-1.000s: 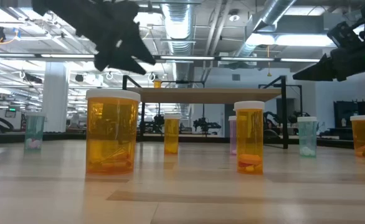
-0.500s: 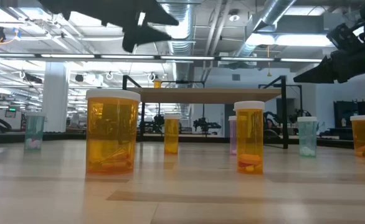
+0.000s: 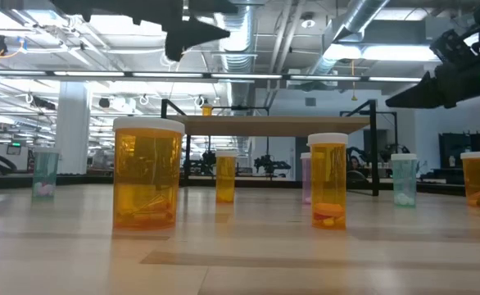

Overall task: Pick and place medicine bottles onto shelf by color
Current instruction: Put the top small pink pill bottle on the shelf

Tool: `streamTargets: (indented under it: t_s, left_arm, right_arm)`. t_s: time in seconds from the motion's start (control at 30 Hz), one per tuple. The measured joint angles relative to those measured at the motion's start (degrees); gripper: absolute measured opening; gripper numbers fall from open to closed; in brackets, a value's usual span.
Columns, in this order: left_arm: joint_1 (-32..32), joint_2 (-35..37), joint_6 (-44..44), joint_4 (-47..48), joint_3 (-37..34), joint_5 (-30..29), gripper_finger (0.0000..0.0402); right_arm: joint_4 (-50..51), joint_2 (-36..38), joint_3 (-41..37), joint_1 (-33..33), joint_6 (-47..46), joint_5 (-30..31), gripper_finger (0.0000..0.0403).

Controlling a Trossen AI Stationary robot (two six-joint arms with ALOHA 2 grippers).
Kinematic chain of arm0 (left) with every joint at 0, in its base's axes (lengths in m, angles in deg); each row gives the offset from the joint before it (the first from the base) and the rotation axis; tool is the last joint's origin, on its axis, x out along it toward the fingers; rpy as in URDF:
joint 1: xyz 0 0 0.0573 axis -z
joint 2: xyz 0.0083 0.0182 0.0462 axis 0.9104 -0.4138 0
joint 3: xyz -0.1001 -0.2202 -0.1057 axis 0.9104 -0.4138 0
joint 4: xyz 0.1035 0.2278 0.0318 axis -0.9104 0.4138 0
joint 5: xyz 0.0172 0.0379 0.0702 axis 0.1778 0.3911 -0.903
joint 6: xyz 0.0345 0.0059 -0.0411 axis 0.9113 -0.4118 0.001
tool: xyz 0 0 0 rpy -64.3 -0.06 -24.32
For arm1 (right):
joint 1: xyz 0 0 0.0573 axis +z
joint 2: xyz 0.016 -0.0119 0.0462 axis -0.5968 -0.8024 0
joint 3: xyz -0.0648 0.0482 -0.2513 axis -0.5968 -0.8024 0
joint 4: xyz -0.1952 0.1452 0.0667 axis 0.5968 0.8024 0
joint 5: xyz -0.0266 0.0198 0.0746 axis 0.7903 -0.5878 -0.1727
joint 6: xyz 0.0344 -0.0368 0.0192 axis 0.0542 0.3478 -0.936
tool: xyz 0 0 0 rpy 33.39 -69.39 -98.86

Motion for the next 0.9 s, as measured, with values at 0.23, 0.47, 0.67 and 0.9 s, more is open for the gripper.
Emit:
streamTargets:
  t_s: [0.23,0.47,0.67,0.9]
  left_arm:
    - [4.5,0.0,1.5,-3.5,0.0,5.4,0.0227]
    - [8.3,0.0,1.4,-3.3,0.0,1.5,0.0227]
    - [9.9,0.0,1.3,-2.4,0.0,-1.9,0.0227]
    - [9.8,0.0,1.2,-0.4,0.0,-6.2,0.0227]
  right_arm:
    - [-4.8,0.0,0.0,0.1,-21.6,-0.3,0.026]
    - [-9.4,0.0,0.0,0.1,-35.8,-0.2,0.026]
    - [-10.5,0.0,0.0,0.0,-34.7,0.6,0.026]
    - [-10.9,0.0,0.0,0.0,-34.0,4.3,0.026]
